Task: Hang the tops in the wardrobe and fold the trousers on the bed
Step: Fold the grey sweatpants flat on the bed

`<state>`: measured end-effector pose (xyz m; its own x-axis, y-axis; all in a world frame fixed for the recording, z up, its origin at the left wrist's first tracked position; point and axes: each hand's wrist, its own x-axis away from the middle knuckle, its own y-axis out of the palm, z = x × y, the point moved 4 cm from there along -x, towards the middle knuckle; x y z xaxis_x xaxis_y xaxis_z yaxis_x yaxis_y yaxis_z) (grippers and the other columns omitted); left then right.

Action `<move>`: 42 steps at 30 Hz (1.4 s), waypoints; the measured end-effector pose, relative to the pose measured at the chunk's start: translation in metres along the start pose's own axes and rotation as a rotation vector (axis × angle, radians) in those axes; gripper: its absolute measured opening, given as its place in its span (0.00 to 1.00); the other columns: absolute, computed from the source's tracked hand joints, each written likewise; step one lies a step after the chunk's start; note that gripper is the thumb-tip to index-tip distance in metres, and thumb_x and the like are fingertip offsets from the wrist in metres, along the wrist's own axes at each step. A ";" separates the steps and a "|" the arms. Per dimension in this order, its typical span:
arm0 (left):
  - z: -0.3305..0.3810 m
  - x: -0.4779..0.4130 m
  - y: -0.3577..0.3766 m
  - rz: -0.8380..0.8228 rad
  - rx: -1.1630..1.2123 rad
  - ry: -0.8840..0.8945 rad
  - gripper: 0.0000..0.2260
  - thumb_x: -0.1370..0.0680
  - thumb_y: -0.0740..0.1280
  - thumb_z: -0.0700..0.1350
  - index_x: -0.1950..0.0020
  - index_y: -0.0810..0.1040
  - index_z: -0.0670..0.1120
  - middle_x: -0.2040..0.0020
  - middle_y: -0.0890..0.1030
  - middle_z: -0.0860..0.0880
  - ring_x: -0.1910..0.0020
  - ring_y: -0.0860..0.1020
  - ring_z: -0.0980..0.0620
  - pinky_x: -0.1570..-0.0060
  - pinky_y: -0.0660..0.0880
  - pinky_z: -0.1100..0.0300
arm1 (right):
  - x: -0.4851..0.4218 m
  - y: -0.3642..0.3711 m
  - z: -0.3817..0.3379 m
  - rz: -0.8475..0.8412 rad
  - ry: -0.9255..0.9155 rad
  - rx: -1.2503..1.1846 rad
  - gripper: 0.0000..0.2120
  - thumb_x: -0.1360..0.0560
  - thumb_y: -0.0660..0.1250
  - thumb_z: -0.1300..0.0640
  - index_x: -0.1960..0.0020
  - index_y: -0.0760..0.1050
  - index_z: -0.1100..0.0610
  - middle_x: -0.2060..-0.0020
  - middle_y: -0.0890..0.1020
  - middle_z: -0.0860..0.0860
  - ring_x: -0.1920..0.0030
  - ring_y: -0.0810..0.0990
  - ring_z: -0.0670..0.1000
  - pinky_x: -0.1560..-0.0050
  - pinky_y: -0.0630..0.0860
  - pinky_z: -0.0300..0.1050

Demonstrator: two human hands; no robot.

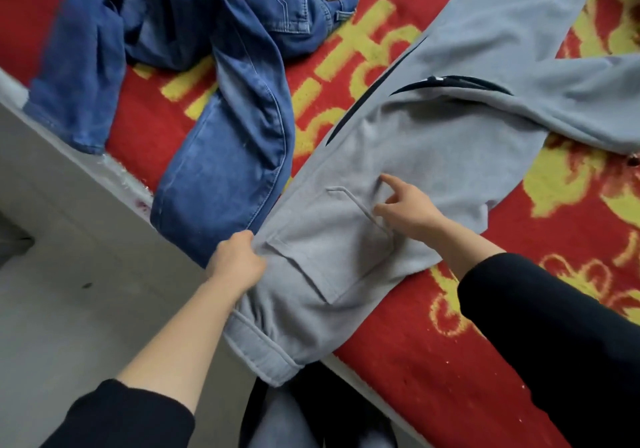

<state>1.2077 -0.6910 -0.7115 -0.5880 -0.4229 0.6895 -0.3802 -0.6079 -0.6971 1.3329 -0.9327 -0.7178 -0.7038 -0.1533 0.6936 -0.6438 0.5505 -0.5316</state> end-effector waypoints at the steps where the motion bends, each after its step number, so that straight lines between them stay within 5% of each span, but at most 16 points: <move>1: 0.008 0.000 0.002 -0.043 -0.087 0.003 0.05 0.27 0.60 0.37 0.55 0.68 0.45 0.46 0.77 0.39 0.44 0.75 0.37 0.56 0.68 0.54 | -0.002 -0.002 -0.001 0.002 0.004 -0.008 0.33 0.27 0.63 0.61 0.23 0.59 0.50 0.54 0.82 0.54 0.63 0.78 0.48 0.66 0.73 0.38; 6: 0.079 -0.013 -0.009 0.039 -0.121 0.222 0.19 0.25 0.62 0.43 0.35 0.66 0.47 0.35 0.73 0.45 0.38 0.72 0.41 0.48 0.70 0.50 | -0.017 -0.037 -0.001 0.195 0.056 -0.215 0.26 0.26 0.60 0.63 0.29 0.67 0.52 0.61 0.80 0.52 0.69 0.74 0.48 0.70 0.70 0.39; 10: 0.140 -0.036 -0.014 0.047 -0.099 0.389 0.20 0.22 0.61 0.46 0.31 0.64 0.47 0.35 0.73 0.45 0.38 0.73 0.41 0.51 0.70 0.51 | -0.037 -0.080 0.017 0.412 0.191 -0.576 0.22 0.26 0.61 0.64 0.32 0.69 0.60 0.65 0.76 0.52 0.69 0.74 0.51 0.64 0.73 0.47; 14: 0.189 -0.066 -0.013 0.081 -0.123 0.508 0.17 0.22 0.60 0.46 0.35 0.66 0.47 0.37 0.75 0.44 0.42 0.74 0.41 0.53 0.71 0.51 | -0.057 -0.126 0.048 0.540 0.306 -0.880 0.20 0.24 0.63 0.61 0.32 0.68 0.60 0.67 0.72 0.52 0.71 0.71 0.49 0.73 0.72 0.39; 18: 0.246 -0.087 -0.010 0.147 -0.108 0.639 0.18 0.21 0.61 0.47 0.32 0.65 0.46 0.38 0.75 0.42 0.40 0.73 0.40 0.52 0.70 0.51 | -0.067 -0.169 0.086 0.809 0.411 -1.160 0.07 0.25 0.64 0.61 0.48 0.72 0.59 0.68 0.70 0.52 0.69 0.72 0.49 0.70 0.76 0.40; 21: 0.286 -0.097 -0.003 0.171 -0.085 0.788 0.19 0.21 0.63 0.48 0.32 0.66 0.45 0.39 0.76 0.42 0.39 0.73 0.40 0.47 0.70 0.50 | -0.074 -0.183 0.117 1.004 0.492 -1.320 0.09 0.27 0.66 0.61 0.49 0.71 0.63 0.66 0.73 0.53 0.64 0.77 0.51 0.66 0.78 0.43; 24: 0.311 -0.107 0.001 0.190 -0.056 0.865 0.16 0.21 0.63 0.50 0.35 0.69 0.47 0.42 0.78 0.44 0.43 0.75 0.41 0.52 0.70 0.51 | -0.085 -0.196 0.138 1.030 0.489 -1.490 0.12 0.27 0.68 0.58 0.46 0.72 0.61 0.59 0.79 0.54 0.64 0.80 0.51 0.71 0.75 0.42; 27: 0.321 -0.121 -0.003 0.252 -0.024 0.933 0.10 0.22 0.64 0.51 0.42 0.74 0.50 0.51 0.81 0.46 0.50 0.78 0.41 0.59 0.70 0.52 | -0.096 -0.212 0.151 1.138 0.482 -1.555 0.18 0.29 0.70 0.57 0.41 0.73 0.59 0.51 0.81 0.53 0.62 0.80 0.51 0.69 0.76 0.42; 30: 0.319 -0.135 -0.007 0.225 0.136 0.960 0.09 0.24 0.64 0.53 0.48 0.80 0.53 0.58 0.83 0.49 0.57 0.80 0.44 0.61 0.74 0.52 | -0.108 -0.244 0.148 1.321 0.444 -1.502 0.26 0.30 0.70 0.59 0.33 0.70 0.56 0.46 0.80 0.52 0.53 0.81 0.53 0.52 0.80 0.48; 33: 0.313 -0.141 -0.016 0.226 0.411 0.898 0.09 0.26 0.64 0.52 0.50 0.81 0.52 0.61 0.83 0.54 0.61 0.79 0.55 0.59 0.73 0.56 | -0.127 -0.295 0.114 1.423 0.286 -1.271 0.25 0.27 0.66 0.59 0.30 0.70 0.53 0.42 0.80 0.51 0.45 0.80 0.52 0.44 0.75 0.43; 35: 0.312 -0.143 -0.020 0.234 0.527 0.862 0.09 0.25 0.64 0.51 0.51 0.81 0.50 0.60 0.82 0.56 0.61 0.77 0.61 0.58 0.71 0.64 | -0.143 -0.330 0.075 1.433 0.206 -1.038 0.22 0.25 0.63 0.58 0.31 0.71 0.55 0.43 0.80 0.50 0.42 0.78 0.51 0.46 0.70 0.36; 37: 0.312 -0.149 -0.021 0.223 0.594 0.810 0.09 0.25 0.64 0.52 0.52 0.80 0.50 0.58 0.82 0.56 0.59 0.78 0.61 0.58 0.72 0.64 | -0.167 -0.356 0.036 1.334 0.053 -0.934 0.23 0.26 0.65 0.57 0.31 0.72 0.57 0.48 0.80 0.49 0.45 0.79 0.52 0.48 0.73 0.38; 40: 0.304 -0.165 -0.017 0.203 0.602 0.704 0.12 0.26 0.63 0.55 0.56 0.80 0.48 0.62 0.82 0.49 0.62 0.78 0.53 0.59 0.72 0.56 | -0.211 -0.356 -0.011 0.877 -0.079 -0.926 0.28 0.26 0.67 0.47 0.28 0.67 0.51 0.49 0.79 0.52 0.62 0.79 0.50 0.66 0.76 0.42; 42: 0.300 -0.172 -0.012 0.173 0.638 0.656 0.13 0.27 0.63 0.54 0.58 0.80 0.46 0.64 0.82 0.49 0.65 0.77 0.53 0.61 0.71 0.57 | -0.230 -0.330 -0.025 0.619 -0.038 -0.788 0.24 0.25 0.67 0.48 0.31 0.70 0.51 0.50 0.77 0.50 0.63 0.76 0.49 0.70 0.73 0.39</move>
<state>1.5274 -0.8125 -0.7622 -0.9597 -0.1958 0.2014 0.1002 -0.9085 -0.4057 1.7150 -1.0591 -0.6899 -0.8656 0.3253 0.3807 0.2118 0.9267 -0.3103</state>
